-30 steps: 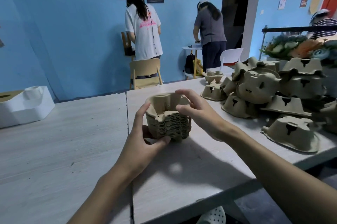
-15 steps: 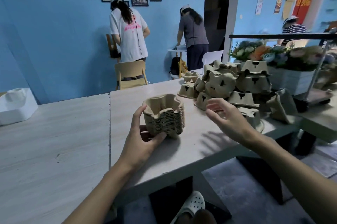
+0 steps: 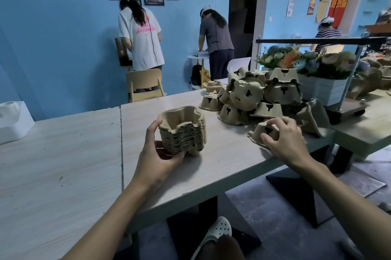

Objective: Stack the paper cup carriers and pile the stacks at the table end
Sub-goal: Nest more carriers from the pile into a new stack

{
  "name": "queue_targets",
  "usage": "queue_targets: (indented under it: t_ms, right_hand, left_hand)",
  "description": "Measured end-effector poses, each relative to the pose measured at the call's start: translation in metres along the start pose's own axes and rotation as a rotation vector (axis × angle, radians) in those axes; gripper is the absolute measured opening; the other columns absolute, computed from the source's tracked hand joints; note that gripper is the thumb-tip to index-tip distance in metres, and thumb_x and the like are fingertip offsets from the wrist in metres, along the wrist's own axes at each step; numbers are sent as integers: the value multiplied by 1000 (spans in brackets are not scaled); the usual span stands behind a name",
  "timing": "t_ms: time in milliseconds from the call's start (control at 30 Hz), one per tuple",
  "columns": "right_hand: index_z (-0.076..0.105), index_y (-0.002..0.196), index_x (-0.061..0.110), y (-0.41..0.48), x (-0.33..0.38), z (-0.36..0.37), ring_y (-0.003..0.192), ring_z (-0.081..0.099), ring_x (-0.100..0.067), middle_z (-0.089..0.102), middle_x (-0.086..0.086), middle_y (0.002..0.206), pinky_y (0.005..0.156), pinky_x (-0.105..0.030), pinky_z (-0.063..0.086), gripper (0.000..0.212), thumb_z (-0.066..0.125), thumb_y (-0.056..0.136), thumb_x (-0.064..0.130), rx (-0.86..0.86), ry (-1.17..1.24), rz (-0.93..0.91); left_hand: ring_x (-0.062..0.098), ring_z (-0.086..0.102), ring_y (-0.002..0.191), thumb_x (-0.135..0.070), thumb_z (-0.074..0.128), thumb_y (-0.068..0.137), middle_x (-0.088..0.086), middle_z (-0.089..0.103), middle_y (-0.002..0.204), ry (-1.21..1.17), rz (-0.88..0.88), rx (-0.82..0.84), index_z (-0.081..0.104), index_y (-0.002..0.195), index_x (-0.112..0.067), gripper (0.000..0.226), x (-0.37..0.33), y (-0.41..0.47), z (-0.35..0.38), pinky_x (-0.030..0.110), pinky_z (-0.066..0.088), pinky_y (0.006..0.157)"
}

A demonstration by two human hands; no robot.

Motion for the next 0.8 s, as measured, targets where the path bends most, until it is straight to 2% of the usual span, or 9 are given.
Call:
queue_targets:
  t_ms: [100, 167, 333, 433, 500, 567, 633, 700, 800]
  right_hand:
    - [63, 109, 20, -2, 8, 1, 112, 47, -36, 47, -9, 121, 98, -45, 42, 28, 73, 83, 25, 24, 43, -51]
    - [63, 105, 19, -3, 18, 4, 106, 52, -32, 48, -8, 114, 95, -44, 45, 25, 74, 83, 23, 64, 103, -108]
    - [59, 115, 17, -9, 47, 18, 98, 55, -21, 57, -3, 111, 86, -32, 44, 38, 75, 83, 28, 242, 92, -231]
    - [58, 112, 15, -9, 66, 17, 95, 55, -18, 56, -1, 106, 78, -24, 40, 38, 78, 80, 21, 192, 175, -287]
    - [57, 114, 11, -10, 79, 16, 98, 53, -19, 51, -1, 106, 82, -24, 41, 44, 80, 77, 11, 64, 212, -350]
    - [51, 130, 6, -13, 89, 19, 101, 50, -19, 46, -4, 110, 88, -26, 40, 64, 80, 73, 1, -11, 223, -403]
    - [37, 144, 5, -15, 95, 26, 99, 45, -17, 39, -4, 110, 91, -25, 36, 85, 80, 71, -2, -3, 205, -425]
    - [32, 149, 8, -12, 98, 31, 96, 43, -18, 36, -5, 108, 92, -25, 36, 90, 81, 72, 3, 27, 186, -416]
    - [41, 144, 18, -6, 99, 34, 101, 47, -23, 38, -5, 107, 100, -35, 43, 86, 85, 71, 24, 87, 193, -390]
  left_hand:
    - [4, 69, 85, -15, 86, 77, 2, 70, 97, 7, 1, -17, 30, 141, -50, 92, -2, -1, -2, 30, 57, 85]
    - [6, 70, 86, -15, 86, 77, 2, 70, 98, 15, 1, -14, 30, 141, -50, 92, -3, -3, -5, 29, 56, 83]
    - [12, 71, 86, -14, 87, 76, 2, 71, 94, 39, 8, -37, 32, 137, -52, 90, -3, -12, -25, 32, 57, 83]
    - [12, 70, 86, -14, 86, 76, 3, 70, 95, 42, 3, -73, 31, 138, -53, 91, 2, -18, -37, 34, 57, 83]
    - [13, 71, 87, -14, 86, 77, 4, 70, 96, 30, -1, -96, 29, 139, -53, 92, 5, -21, -40, 38, 57, 85]
    - [15, 71, 88, -13, 86, 77, 4, 70, 95, 26, 6, -105, 29, 139, -53, 93, 9, -22, -40, 40, 57, 85]
    - [16, 71, 87, -12, 86, 77, 4, 70, 94, 19, 15, -106, 29, 139, -52, 93, 10, -22, -40, 39, 57, 85]
    - [14, 71, 86, -12, 86, 77, 2, 70, 92, 12, 20, -103, 29, 139, -51, 93, 11, -22, -40, 36, 57, 84]
    - [12, 71, 84, -12, 86, 77, 1, 70, 91, 17, 30, -101, 29, 139, -50, 92, 12, -22, -40, 34, 57, 82]
Point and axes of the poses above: each hand's wrist, its own y-axis towards the middle knuckle, its own z-axis out of the palm, x = y × z, the point moved 4 cm from there along y, towards the middle knuckle
